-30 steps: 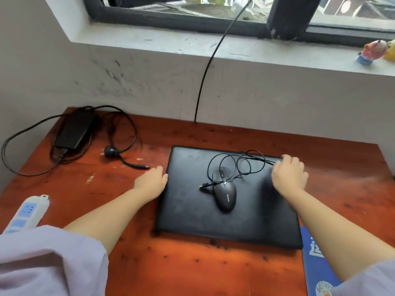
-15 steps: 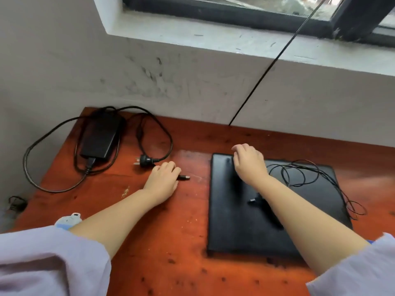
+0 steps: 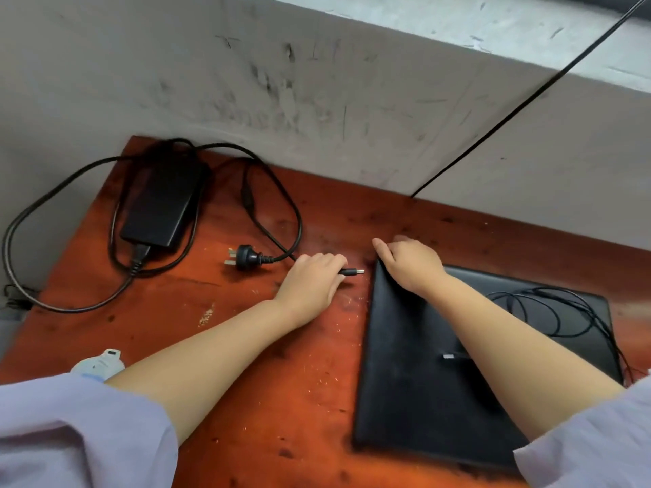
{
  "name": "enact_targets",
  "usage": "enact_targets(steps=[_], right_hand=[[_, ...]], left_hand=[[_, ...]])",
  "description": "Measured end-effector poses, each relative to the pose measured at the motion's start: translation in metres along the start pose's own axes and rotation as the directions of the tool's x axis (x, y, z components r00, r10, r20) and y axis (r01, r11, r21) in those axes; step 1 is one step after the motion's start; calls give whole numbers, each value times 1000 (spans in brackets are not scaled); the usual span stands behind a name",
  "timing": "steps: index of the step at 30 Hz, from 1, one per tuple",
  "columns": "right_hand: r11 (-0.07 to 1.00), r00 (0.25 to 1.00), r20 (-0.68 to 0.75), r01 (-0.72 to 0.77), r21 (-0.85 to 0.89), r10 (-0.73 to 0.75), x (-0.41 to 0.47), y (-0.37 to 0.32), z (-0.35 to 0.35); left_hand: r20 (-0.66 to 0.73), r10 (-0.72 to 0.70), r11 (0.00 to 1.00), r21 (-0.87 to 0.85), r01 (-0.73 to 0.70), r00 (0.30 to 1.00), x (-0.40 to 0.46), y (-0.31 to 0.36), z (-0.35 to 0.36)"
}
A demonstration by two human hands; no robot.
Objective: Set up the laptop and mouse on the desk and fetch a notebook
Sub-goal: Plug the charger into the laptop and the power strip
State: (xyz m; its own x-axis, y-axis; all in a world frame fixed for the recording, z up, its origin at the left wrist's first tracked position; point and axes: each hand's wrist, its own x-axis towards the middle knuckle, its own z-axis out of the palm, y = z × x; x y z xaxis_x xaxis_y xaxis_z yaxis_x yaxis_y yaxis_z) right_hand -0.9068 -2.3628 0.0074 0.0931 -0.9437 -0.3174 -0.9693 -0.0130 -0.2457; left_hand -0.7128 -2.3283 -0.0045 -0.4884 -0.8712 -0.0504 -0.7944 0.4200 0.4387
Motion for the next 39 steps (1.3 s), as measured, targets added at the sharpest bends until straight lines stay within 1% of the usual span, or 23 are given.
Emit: enact_targets(steps=[6, 9, 12, 17, 21, 26, 32, 36, 39], right_hand=[[999, 994, -99, 35, 1, -34, -4, -2, 1], [998, 990, -142, 25, 59, -17, -5, 2, -9], [992, 987, -158, 25, 125, -5, -7, 6, -22], [987, 983, -184, 11, 162, 20, -8, 8, -30], [986, 982, -191, 22, 164, 9, -8, 5, -32], [992, 982, -190, 32, 121, -9, -9, 0, -26], [989, 982, -184, -7, 150, 35, -2, 0, -20], [992, 986, -162, -28, 126, 49, 3, -1, -6], [995, 981, -178, -67, 70, 78, 4, 1, 5]], left_hand=[[-60, 35, 993, -108, -41, 998, 4, 7, -7], [-92, 51, 988, -139, -63, 994, 5, 6, -12], [-121, 68, 972, -214, -93, 990, 7, 9, -15], [-152, 73, 961, -254, -110, 986, 12, 16, -20], [-138, 108, 964, -227, -137, 985, 14, 17, -25], [-96, 157, 972, -161, -171, 983, 20, 21, -28], [-67, 127, 978, -160, -136, 990, 25, 26, -24], [13, 127, 990, -56, -127, 992, 28, 21, -15], [14, 112, 994, -17, -112, 994, 29, 17, -4]])
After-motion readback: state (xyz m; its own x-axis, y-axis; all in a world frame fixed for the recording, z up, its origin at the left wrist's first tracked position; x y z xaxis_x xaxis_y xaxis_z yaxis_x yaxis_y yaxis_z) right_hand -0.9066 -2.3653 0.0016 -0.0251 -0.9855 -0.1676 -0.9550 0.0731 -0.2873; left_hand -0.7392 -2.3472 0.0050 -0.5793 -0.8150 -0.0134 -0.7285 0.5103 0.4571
